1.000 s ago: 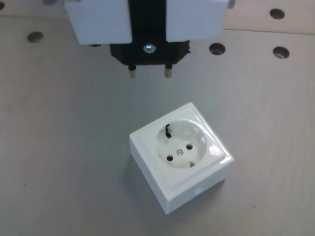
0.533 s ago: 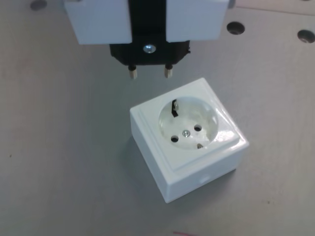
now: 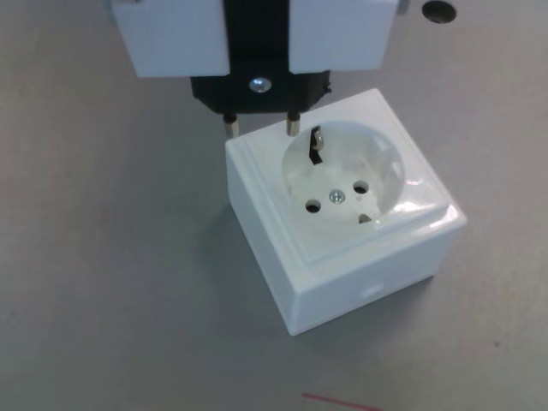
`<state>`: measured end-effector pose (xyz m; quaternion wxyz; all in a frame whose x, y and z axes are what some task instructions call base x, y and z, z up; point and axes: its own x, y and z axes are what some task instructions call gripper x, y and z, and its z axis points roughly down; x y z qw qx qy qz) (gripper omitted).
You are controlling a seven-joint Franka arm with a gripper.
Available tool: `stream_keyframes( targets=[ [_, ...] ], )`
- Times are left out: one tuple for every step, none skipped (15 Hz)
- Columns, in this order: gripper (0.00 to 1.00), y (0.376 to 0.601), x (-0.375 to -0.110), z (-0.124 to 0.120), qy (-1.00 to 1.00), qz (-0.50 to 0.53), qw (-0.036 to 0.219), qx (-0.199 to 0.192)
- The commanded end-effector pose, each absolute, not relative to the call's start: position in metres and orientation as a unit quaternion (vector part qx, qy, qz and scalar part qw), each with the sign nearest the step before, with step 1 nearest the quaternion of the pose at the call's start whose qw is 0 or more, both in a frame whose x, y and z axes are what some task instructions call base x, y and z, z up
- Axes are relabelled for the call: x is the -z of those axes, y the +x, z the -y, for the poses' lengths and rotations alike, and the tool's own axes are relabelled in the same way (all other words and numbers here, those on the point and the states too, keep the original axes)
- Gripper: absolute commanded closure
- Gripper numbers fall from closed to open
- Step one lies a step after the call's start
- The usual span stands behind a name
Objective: Move above the white socket
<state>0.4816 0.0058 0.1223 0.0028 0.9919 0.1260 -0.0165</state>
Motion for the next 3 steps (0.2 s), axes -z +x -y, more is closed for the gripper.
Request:
stream_keyframes(
  targets=[
    [1.00,0.4743,-0.1152,-0.0009,0.987,-0.153,0.023,-0.042],
    [1.00,0.4738,-0.1142,-0.0009,0.987,-0.152,0.023,-0.042],
    [1.00,0.4734,-0.1133,-0.0010,0.987,-0.151,0.023,-0.042]
  ],
)
